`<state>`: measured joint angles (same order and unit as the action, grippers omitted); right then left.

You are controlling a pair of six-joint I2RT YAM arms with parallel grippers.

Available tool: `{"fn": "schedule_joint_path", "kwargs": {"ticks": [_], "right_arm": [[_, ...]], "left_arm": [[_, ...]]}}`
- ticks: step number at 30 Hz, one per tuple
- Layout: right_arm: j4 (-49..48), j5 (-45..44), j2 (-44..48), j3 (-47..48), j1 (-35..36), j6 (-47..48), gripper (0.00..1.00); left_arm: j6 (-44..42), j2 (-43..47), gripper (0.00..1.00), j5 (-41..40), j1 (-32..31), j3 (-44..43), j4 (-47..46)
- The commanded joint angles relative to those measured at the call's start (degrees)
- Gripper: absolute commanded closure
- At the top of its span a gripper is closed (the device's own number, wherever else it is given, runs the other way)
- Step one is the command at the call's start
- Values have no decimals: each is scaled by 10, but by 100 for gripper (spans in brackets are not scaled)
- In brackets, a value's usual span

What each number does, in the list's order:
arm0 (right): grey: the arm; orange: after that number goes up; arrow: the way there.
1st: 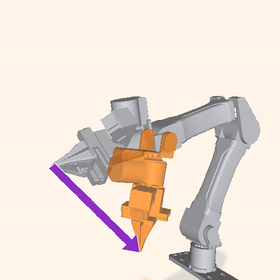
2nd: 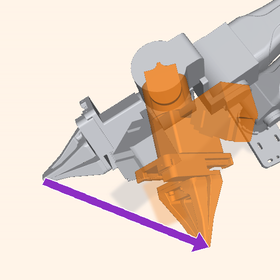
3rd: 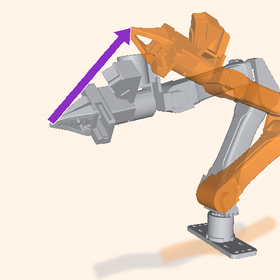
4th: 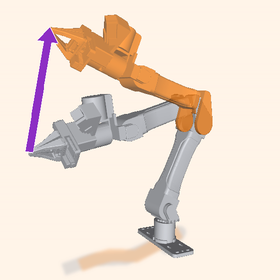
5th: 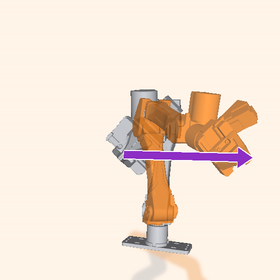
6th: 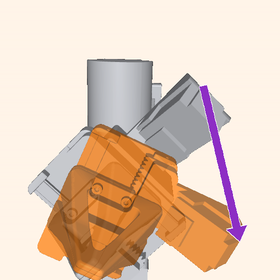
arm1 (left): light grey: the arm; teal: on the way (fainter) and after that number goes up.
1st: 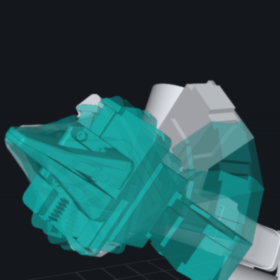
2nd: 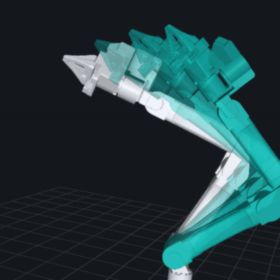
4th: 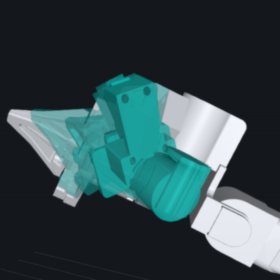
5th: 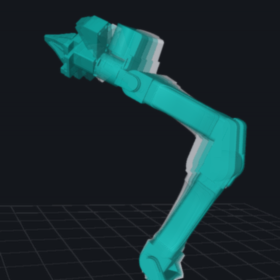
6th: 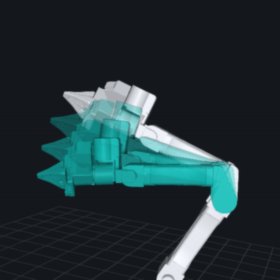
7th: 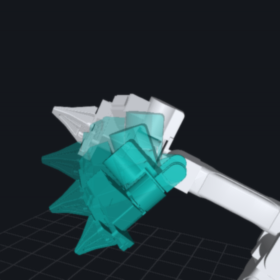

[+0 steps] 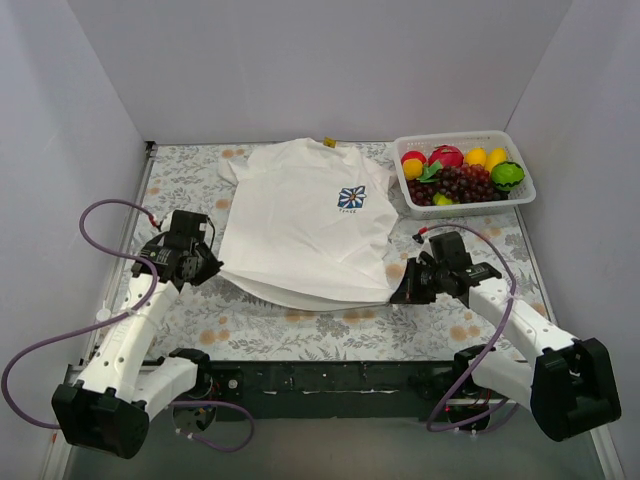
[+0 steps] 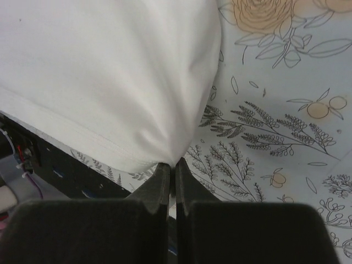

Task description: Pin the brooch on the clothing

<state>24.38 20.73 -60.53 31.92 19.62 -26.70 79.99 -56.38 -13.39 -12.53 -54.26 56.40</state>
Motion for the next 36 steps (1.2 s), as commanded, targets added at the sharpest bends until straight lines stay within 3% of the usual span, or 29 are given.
{"fn": "schedule_joint_path", "kwargs": {"ticks": [1, 15, 23, 36], "right_arm": [[68, 9, -17, 1, 21, 13, 99], [157, -28, -43, 10, 89, 24, 99], [194, -47, -51, 27, 104, 32, 99], [243, -39, -56, 25, 154, 31, 99]], "left_arm": [[19, 29, 100, 1, 1, 1, 72], [61, 84, 100, 11, 1, 18, 226], [71, 123, 100, 107, 1, 60, 228], [65, 130, 100, 79, 1, 50, 230]]}}
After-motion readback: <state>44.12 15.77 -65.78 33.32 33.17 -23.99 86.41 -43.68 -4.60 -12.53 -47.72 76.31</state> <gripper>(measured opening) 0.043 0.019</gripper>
